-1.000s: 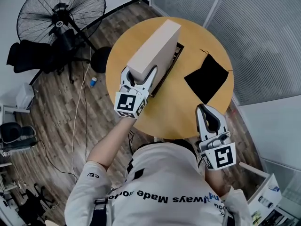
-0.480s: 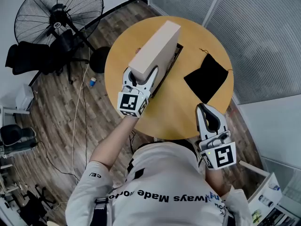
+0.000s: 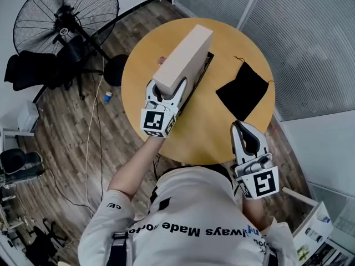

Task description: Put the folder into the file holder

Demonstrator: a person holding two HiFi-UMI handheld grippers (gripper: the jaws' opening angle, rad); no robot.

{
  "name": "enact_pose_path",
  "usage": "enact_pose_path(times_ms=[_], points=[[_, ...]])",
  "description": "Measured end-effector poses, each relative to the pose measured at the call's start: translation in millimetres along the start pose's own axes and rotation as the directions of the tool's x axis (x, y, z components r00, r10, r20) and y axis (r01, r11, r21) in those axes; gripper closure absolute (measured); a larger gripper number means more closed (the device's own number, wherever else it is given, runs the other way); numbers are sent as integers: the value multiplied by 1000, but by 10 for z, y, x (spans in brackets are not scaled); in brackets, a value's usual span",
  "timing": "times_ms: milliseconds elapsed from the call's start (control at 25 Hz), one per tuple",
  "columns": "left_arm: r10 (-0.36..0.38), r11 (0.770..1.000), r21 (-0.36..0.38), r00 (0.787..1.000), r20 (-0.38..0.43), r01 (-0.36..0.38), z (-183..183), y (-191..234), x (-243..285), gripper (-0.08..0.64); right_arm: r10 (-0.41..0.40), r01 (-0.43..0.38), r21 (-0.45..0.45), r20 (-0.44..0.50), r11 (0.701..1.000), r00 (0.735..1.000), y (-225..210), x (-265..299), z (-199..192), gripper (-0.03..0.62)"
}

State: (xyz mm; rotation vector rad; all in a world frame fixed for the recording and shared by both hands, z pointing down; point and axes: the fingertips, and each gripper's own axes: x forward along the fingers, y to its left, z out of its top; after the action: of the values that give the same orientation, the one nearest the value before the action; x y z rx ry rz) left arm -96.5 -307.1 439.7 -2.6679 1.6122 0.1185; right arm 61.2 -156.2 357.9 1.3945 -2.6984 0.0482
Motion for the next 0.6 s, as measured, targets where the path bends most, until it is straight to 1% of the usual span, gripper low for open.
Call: enact_pose_path(times_ms=[600], points=[[2,1000,12,1000,11,-2,-101,-105,45,276,-10,10,-1,0,1000,1000,-70,-56,-16,551]])
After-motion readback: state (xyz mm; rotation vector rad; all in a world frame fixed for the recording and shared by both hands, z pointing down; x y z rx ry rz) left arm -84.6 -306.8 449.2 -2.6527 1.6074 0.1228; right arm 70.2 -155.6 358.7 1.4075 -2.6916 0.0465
